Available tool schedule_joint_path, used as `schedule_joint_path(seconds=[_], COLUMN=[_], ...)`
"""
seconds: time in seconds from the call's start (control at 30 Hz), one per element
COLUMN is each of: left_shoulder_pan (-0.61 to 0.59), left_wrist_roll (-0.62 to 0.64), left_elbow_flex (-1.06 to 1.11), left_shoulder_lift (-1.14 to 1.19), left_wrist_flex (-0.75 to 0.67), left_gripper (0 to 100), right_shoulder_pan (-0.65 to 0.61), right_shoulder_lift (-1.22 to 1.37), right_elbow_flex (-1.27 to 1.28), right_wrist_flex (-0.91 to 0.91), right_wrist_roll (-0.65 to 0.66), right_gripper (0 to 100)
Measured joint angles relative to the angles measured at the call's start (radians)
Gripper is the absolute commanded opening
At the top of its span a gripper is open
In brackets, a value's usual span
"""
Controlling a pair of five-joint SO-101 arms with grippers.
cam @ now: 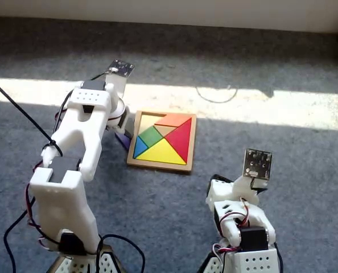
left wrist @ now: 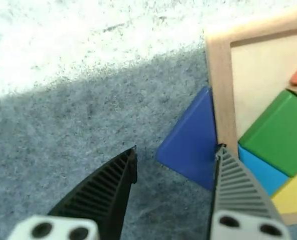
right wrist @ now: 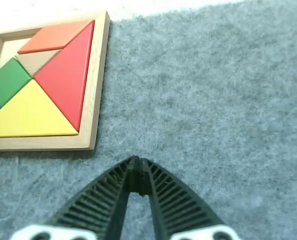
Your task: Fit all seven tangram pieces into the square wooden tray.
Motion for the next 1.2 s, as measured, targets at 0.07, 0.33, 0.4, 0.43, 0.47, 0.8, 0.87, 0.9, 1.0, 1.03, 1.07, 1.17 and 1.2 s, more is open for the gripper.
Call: schedule_joint_path(seconds=[0.07,0.33,0.4,0.43,0.47,0.8,0.87,0.9,1.0,1.03,1.07,1.17,1.2], left_shoulder_pan=[-0.020,-0.126,-0.130,-0.130,-0.130,-0.130,-0.130,-0.130,-0.129,-0.129,-0.129,-0.129,-0.129], left_wrist_roll=[-0.020,-0.068,-0.084,-0.087,-0.087,-0.141,-0.184,-0.193,-0.201,-0.201,-0.204,-0.207,-0.207], left_elbow_flex=[0.000,0.003,0.003,0.003,0.003,-0.104,-0.104,-0.103,-0.094,-0.086,-0.080,-0.061,-0.060], left_shoulder_lift=[0.003,0.020,0.020,0.020,0.020,0.021,0.023,0.023,0.023,0.023,0.023,0.023,0.025], left_wrist_flex=[0.000,-0.002,-0.002,-0.002,-0.002,-0.002,-0.002,-0.002,-0.002,-0.002,-0.002,-0.002,-0.002], left_gripper=[24,24,24,24,25,25,25,25,25,25,25,25,25], right_shoulder_pan=[0.000,0.000,0.000,0.000,0.000,0.000,0.000,0.000,0.000,0.000,0.000,0.000,0.000], right_shoulder_lift=[0.000,0.000,0.000,0.000,0.000,0.000,0.000,0.000,0.000,0.000,0.000,0.000,0.000], right_elbow_flex=[0.000,0.000,0.000,0.000,0.000,0.000,0.000,0.000,0.000,0.000,0.000,0.000,0.000], right_wrist_flex=[0.000,0.000,0.000,0.000,0.000,0.000,0.000,0.000,0.000,0.000,0.000,0.000,0.000], right_wrist_roll=[0.000,0.000,0.000,0.000,0.000,0.000,0.000,0.000,0.000,0.000,0.000,0.000,0.000], right_gripper=[0.5,0.5,0.5,0.5,0.5,0.5,0.5,0.5,0.5,0.5,0.5,0.5,0.5])
